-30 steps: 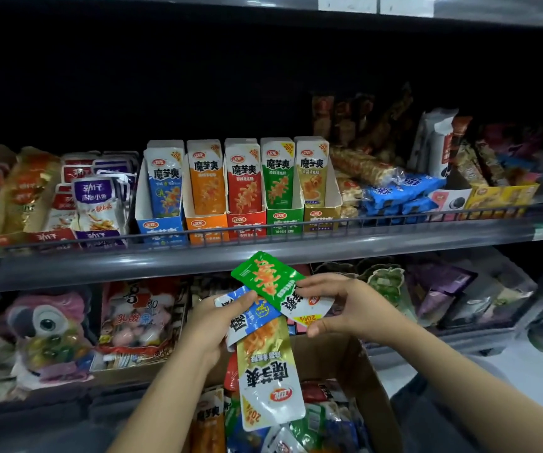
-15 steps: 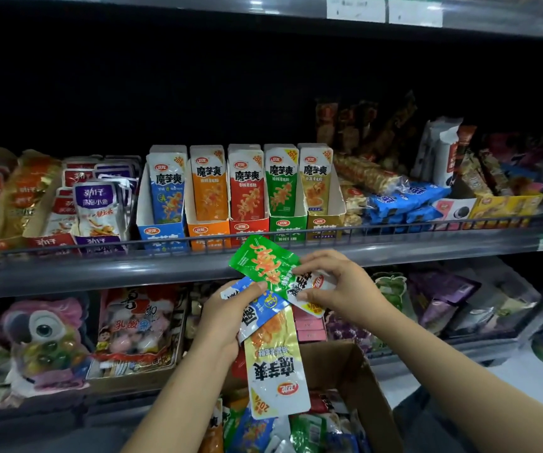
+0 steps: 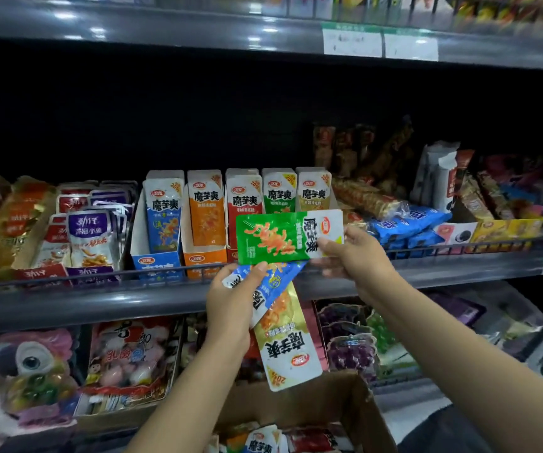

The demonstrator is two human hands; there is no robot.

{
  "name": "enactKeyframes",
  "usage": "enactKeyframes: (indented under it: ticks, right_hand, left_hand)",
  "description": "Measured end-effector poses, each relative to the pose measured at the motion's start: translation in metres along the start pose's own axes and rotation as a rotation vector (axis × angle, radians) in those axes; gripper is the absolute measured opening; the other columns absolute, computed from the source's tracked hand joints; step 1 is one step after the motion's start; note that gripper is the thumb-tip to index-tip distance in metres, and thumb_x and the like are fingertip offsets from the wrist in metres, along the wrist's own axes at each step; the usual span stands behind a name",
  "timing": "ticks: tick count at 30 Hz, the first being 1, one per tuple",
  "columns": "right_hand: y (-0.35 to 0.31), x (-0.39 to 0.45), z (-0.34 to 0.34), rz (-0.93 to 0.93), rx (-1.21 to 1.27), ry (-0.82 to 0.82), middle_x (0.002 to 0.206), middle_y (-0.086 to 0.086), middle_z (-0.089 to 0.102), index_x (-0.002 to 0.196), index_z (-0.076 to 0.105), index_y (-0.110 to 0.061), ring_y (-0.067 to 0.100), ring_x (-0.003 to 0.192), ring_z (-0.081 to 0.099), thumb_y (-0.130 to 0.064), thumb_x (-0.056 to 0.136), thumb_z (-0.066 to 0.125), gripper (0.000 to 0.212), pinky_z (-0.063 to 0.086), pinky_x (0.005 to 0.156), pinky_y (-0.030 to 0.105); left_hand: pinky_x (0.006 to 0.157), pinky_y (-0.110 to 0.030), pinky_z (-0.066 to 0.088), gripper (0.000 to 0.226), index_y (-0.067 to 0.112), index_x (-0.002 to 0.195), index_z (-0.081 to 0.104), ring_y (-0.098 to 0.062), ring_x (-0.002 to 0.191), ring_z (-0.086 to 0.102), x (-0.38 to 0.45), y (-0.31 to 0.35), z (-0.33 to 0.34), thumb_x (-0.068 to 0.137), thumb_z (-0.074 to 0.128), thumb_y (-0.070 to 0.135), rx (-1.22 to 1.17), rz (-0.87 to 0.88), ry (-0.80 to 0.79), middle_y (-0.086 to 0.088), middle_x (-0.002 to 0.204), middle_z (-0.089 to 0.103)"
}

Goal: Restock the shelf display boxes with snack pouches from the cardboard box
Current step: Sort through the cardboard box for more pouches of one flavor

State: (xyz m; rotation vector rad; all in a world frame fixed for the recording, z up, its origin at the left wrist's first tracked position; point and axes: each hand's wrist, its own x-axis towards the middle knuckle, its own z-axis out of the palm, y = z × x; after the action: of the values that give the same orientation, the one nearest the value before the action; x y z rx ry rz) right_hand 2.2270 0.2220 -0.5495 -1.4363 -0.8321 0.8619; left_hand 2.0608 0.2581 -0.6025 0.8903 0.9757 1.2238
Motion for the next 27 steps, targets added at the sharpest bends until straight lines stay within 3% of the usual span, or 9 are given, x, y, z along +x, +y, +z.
enactKeyframes:
  ticks: [3, 5, 7, 9, 11, 17, 21, 27]
  right_hand:
    - [-0.022, 0.023, -0.002, -0.104, -0.106, 0.099, 0.089, 0.009, 0.066, 0.099, 0.055, -0.013, 0.011, 0.055, 0.063, -0.008, 0.092, 0.058, 0.008, 0.043, 0.038, 0.017]
    - [-0.039, 0.041, -0.001, -0.222, -0.218, 0.196, 0.079, 0.005, 0.062, 0.096, 0.055, -0.014, 0.008, 0.051, 0.058, -0.009, 0.092, 0.058, 0.007, 0.038, 0.036, 0.014]
    - [-0.053, 0.062, 0.003, -0.371, -0.424, 0.284, 0.081, 0.002, 0.063, 0.097, 0.058, -0.015, 0.016, 0.067, 0.062, -0.015, 0.091, 0.059, 0.006, 0.044, 0.048, 0.018]
    - [-0.065, 0.081, 0.007, -0.455, -0.666, 0.351, 0.102, 0.007, 0.066, 0.115, 0.059, -0.017, 0.028, 0.094, 0.062, -0.020, 0.091, 0.057, 0.024, 0.047, 0.070, 0.028]
    - [-0.078, 0.096, 0.013, -0.484, -0.813, 0.387, 0.114, 0.011, 0.064, 0.130, 0.052, -0.022, 0.034, 0.102, 0.060, -0.016, 0.091, 0.054, 0.040, 0.049, 0.078, 0.037]
    - [-0.093, 0.139, 0.048, -0.468, -1.245, 0.216, 0.121, 0.010, 0.061, 0.128, 0.053, -0.025, 0.031, 0.104, 0.059, -0.019, 0.095, 0.047, 0.034, 0.045, 0.069, 0.032]
    - [-0.076, 0.160, 0.057, -0.470, -1.291, 0.087, 0.117, 0.009, 0.064, 0.118, 0.062, -0.025, 0.030, 0.107, 0.060, -0.025, 0.089, 0.059, 0.029, 0.048, 0.079, 0.033]
    - [-0.053, 0.178, 0.056, -0.586, -1.321, 0.104, 0.122, 0.012, 0.058, 0.118, 0.063, -0.021, 0.031, 0.119, 0.049, -0.026, 0.084, 0.068, 0.035, 0.044, 0.093, 0.037]
  left_hand:
    - [0.078, -0.047, 0.055, 0.019, 0.022, 0.080, 0.060, -0.027, 0.078, 0.069, 0.011, 0.007, 0.000, 0.077, 0.078, 0.020, 0.023, 0.042, 0.031, -0.013, 0.089, 0.072]
    - [0.076, -0.048, 0.055, 0.017, 0.020, 0.078, 0.061, -0.028, 0.078, 0.069, 0.018, 0.008, -0.004, 0.077, 0.078, 0.020, 0.024, 0.042, 0.050, -0.014, 0.088, 0.073]
    - [0.073, -0.045, 0.056, 0.016, 0.016, 0.081, 0.063, -0.026, 0.074, 0.069, 0.025, 0.007, -0.008, 0.077, 0.077, 0.021, 0.023, 0.031, 0.060, -0.013, 0.087, 0.073]
    - [0.069, -0.041, 0.056, 0.015, 0.015, 0.083, 0.063, -0.023, 0.070, 0.069, 0.032, 0.006, -0.011, 0.078, 0.077, 0.020, 0.021, 0.024, 0.061, -0.012, 0.085, 0.073]
    - [0.069, -0.041, 0.056, 0.014, 0.015, 0.083, 0.064, -0.021, 0.068, 0.069, 0.038, 0.007, -0.011, 0.078, 0.076, 0.021, 0.022, 0.021, 0.060, -0.009, 0.081, 0.073]
    - [0.067, -0.039, 0.057, 0.016, 0.012, 0.086, 0.066, -0.022, 0.068, 0.070, 0.055, 0.011, -0.014, 0.078, 0.077, 0.020, 0.002, -0.006, 0.062, -0.010, 0.081, 0.073]
    - [0.062, -0.036, 0.056, 0.021, 0.009, 0.091, 0.065, -0.019, 0.064, 0.069, 0.061, 0.013, -0.012, 0.076, 0.078, 0.017, -0.012, -0.006, 0.062, -0.009, 0.079, 0.073]
    - [0.065, -0.039, 0.056, 0.017, 0.009, 0.086, 0.065, -0.021, 0.062, 0.070, 0.062, 0.014, -0.012, 0.075, 0.078, 0.013, -0.035, -0.033, 0.041, -0.011, 0.077, 0.074]
